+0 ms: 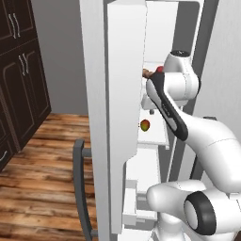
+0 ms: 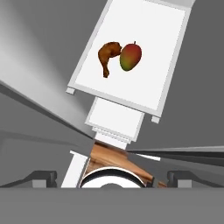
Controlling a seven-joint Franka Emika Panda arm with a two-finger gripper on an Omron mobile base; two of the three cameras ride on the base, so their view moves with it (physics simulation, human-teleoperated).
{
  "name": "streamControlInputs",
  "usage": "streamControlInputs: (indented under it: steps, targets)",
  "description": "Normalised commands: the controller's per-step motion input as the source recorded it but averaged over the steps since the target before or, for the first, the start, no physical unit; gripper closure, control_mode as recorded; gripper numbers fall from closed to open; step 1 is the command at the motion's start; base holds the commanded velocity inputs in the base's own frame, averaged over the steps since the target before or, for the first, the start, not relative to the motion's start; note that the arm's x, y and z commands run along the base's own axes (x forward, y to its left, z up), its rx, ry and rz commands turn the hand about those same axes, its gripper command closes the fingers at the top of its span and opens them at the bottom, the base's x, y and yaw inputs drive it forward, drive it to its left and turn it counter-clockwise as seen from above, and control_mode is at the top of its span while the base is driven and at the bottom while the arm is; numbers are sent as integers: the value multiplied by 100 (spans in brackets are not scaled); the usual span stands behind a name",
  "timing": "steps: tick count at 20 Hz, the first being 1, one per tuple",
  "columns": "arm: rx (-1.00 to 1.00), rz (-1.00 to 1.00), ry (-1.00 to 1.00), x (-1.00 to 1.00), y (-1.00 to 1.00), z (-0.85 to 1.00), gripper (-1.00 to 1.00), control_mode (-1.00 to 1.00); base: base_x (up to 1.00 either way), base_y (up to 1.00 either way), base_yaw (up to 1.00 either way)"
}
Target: Take the potato and bell pepper from the highest rack and move them to the second highest rack where the mango and chicken drumstick are located, to maximize freezer space. Close the freezer door after rearranging.
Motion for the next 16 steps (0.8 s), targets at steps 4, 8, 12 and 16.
streamControlInputs:
  steps: [4, 8, 12, 16]
  targets:
    - [-2, 0, 1, 0, 0, 0, -100, -100, 0, 0, 0]
    - [0, 0, 3, 0, 0, 0, -100, -100, 0, 0, 0]
    - [-7, 0, 0, 0, 8, 0, -100, -100, 0, 0, 0]
    - [0, -7, -10, 26, 1, 5, -100, -100, 0, 0, 0]
